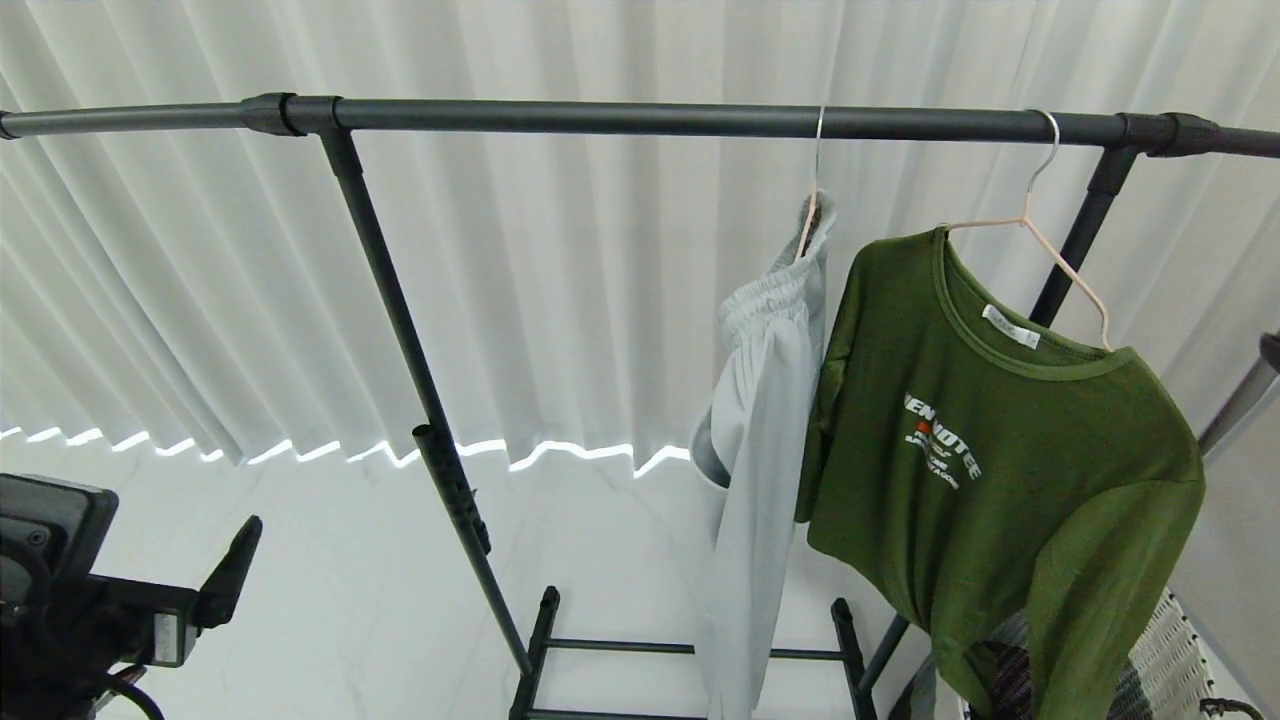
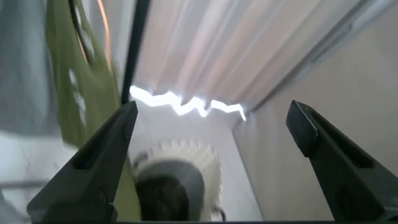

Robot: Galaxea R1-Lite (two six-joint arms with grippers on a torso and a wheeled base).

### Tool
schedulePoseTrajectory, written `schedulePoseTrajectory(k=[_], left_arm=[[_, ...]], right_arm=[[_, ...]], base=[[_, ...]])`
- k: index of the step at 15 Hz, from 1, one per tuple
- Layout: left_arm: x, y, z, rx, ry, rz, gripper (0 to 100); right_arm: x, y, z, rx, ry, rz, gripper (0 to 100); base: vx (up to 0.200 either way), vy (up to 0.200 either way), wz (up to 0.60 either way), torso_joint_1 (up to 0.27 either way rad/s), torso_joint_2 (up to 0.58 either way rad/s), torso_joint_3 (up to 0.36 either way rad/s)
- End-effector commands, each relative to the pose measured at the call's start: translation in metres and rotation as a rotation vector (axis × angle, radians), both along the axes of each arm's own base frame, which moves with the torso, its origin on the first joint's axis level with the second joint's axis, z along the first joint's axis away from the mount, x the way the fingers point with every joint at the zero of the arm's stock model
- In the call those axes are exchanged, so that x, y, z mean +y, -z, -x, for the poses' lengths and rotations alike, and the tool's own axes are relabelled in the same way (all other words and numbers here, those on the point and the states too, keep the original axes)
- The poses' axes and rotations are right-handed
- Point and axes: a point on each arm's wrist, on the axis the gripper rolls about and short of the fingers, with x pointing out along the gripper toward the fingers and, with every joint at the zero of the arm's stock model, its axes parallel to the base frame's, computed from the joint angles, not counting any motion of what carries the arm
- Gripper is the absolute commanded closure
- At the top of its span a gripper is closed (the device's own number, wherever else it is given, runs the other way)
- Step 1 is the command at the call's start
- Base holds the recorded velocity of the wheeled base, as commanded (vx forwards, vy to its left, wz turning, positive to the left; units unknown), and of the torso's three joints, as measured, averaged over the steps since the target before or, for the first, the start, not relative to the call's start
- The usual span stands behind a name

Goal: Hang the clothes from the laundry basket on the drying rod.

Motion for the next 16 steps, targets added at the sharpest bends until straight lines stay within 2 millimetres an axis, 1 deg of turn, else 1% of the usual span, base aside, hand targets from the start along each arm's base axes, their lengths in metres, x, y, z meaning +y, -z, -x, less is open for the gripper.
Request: schedulePoseTrajectory(k=[1,2,3,4,6,7,8,10,11,12,13,15,16], left_arm=[[0.004,-0.008,0.028,-0.074,-0.112,0.024,0],[0.005,-0.006,0.043,-0.069,-0.129,0.031,0],[0.005,-0.002,0.058,-0.063,-0.131,0.031,0],[0.006,0.005,0.077,-0.053,-0.136,0.03,0],[0.008,0.024,0.114,-0.033,-0.203,0.026,0],[0.008,0.031,0.126,-0.035,-0.237,0.026,0],[0.006,0.044,0.144,-0.043,-0.28,0.028,0],[0.007,0.043,0.145,-0.061,-0.361,0.113,0],[0.008,0.054,0.143,-0.044,-0.41,0.124,0],[0.009,0.053,0.142,-0.071,-0.434,0.128,0],[0.009,0.054,0.142,-0.08,-0.437,0.129,0],[0.009,0.054,0.142,-0.084,-0.447,0.13,0],[0.009,0.054,0.142,-0.081,-0.452,0.125,0]], right_arm=[[-0.024,0.035,0.071,0.001,0.05,0.001,0],[-0.029,0.045,0.09,0.033,0.086,0.006,0],[-0.032,0.054,0.103,0.061,0.117,0.007,0],[-0.035,0.067,0.118,0.091,0.155,0.001,0],[-0.037,0.101,0.144,0.144,0.206,-0.017,0],[-0.037,0.114,0.152,0.158,0.219,-0.026,0],[-0.037,0.132,0.161,0.157,0.228,-0.053,0],[-0.038,0.149,0.165,0.133,0.219,-0.098,0],[-0.037,0.162,0.166,0.085,0.125,-0.155,0],[-0.036,0.174,0.161,0.082,0.097,-0.197,0],[-0.036,0.177,0.155,0.033,0.095,-0.23,0],[-0.035,0.203,0.142,0.015,0.109,-0.196,0],[-0.035,0.2,0.14,-0.033,0.106,-0.189,0]], base=[[0.0,0.0,0.0,0.0,0.0,0.0],[0.0,0.0,0.0,0.0,0.0,0.0],[0.0,0.0,0.0,0.0,0.0,0.0],[0.0,0.0,0.0,0.0,0.0,0.0],[0.0,0.0,0.0,0.0,0.0,0.0],[0.0,0.0,0.0,0.0,0.0,0.0],[0.0,0.0,0.0,0.0,0.0,0.0],[0.0,0.0,0.0,0.0,0.0,0.0],[0.0,0.0,0.0,0.0,0.0,0.0],[0.0,0.0,0.0,0.0,0.0,0.0],[0.0,0.0,0.0,0.0,0.0,0.0],[0.0,0.0,0.0,0.0,0.0,0.0],[0.0,0.0,0.0,0.0,0.0,0.0]])
